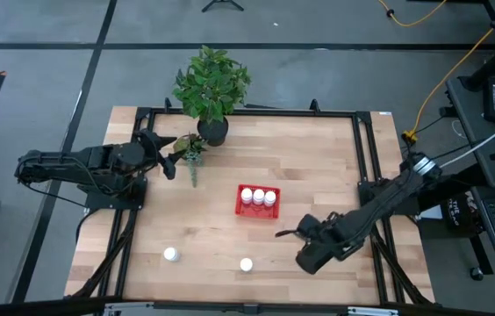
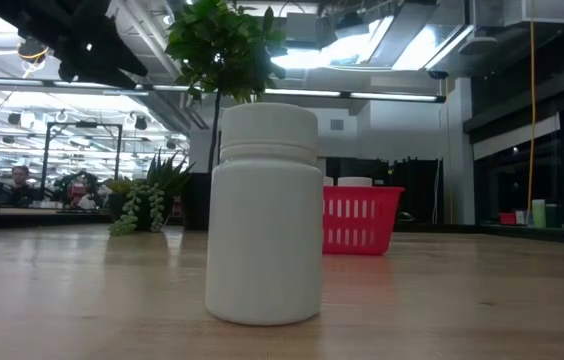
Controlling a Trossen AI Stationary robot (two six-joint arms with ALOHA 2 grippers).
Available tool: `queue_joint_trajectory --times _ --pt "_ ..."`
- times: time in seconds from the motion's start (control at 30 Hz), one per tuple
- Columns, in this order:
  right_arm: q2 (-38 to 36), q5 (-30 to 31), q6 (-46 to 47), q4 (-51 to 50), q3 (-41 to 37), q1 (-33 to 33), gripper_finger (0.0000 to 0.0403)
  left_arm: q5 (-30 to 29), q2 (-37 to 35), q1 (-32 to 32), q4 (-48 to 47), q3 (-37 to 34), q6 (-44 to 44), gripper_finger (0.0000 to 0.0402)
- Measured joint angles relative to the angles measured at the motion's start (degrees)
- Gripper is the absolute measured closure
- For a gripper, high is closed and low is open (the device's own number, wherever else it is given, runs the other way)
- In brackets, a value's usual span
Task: Pick and place pill bottles into a basket
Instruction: Put the white medicine bottle into the red basket
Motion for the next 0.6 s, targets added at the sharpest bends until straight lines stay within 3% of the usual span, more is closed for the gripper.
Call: queue_joint_trajectory --times 0.33,0.6 --pt "1.9 -1.2 0.1 -0.2 0.2 -1.8 0.0093 0.0 0.0 0.0 0.0 0.0 -0.1 0.0135" --pt "4.8 -1.4 0.2 -0.3 0.2 -1.9 0.0084 -0.2 0.0 0.0 0.0 0.0 -1.0 0.0135"
